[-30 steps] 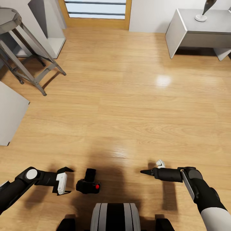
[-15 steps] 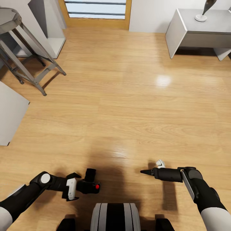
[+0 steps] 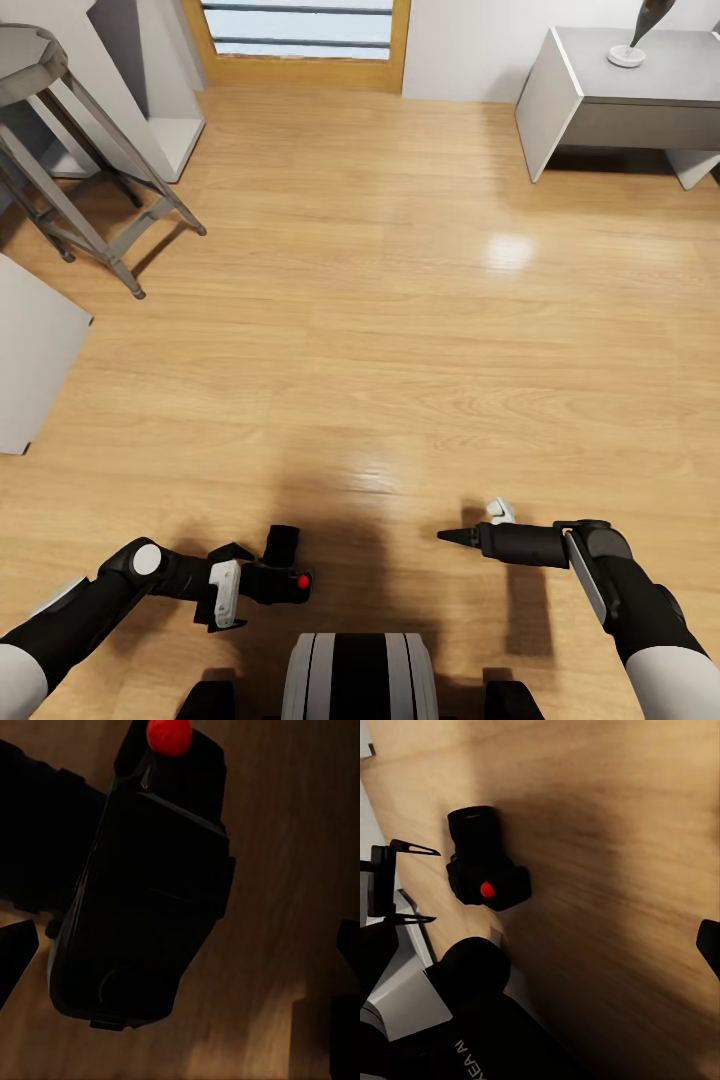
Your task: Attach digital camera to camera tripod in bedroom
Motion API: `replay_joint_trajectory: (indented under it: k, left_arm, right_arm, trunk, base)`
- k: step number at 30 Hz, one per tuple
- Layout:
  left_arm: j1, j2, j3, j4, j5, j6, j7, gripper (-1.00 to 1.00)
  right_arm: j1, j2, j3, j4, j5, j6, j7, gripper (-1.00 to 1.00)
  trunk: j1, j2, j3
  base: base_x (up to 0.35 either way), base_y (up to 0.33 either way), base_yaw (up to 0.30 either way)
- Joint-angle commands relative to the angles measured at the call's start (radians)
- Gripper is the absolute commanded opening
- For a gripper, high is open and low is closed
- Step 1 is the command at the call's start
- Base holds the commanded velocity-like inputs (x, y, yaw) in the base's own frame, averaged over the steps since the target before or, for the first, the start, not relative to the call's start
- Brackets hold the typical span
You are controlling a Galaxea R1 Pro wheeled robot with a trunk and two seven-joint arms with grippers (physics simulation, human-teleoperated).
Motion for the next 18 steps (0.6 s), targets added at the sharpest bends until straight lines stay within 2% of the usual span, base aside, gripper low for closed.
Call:
replay_joint_trajectory:
  k: [1, 10, 14, 18]
  left_arm:
    - [-0.001, 0.001, -0.001, -0.001, -0.008, -0.01, 0.001, 1.0]
    - [0.0, 0.001, 0.0, 0.001, -0.01, -0.01, 0.001, 1.0]
    - [-0.001, 0.0, 0.003, 0.002, -0.012, -0.009, 0.038, 1.0]
    - [-0.001, 0.0, 0.003, 0.004, -0.014, -0.009, 0.105, 1.0]
  right_arm:
    - [0.0, 0.0, -0.001, 0.0, -0.003, 0.008, 0.001, 1.0]
    - [0.0, 0.0, -0.001, 0.0, -0.003, 0.008, 0.001, 1.0]
    - [0.0, 0.0, -0.001, -0.001, -0.003, 0.008, 0.002, 1.0]
    - [0.0, 0.0, -0.001, -0.002, -0.003, 0.008, 0.002, 1.0]
  trunk:
    - [0.0, 0.0, -0.001]
    - [0.0, 0.0, -0.001]
    - [0.0, 0.0, -0.001]
    - [0.0, 0.0, -0.001]
  base:
    - [0.0, 0.0, 0.0]
    - [0.0, 0.0, 0.0]
    - [0.0, 0.0, 0.0]
    - [0.0, 0.0, 0.0]
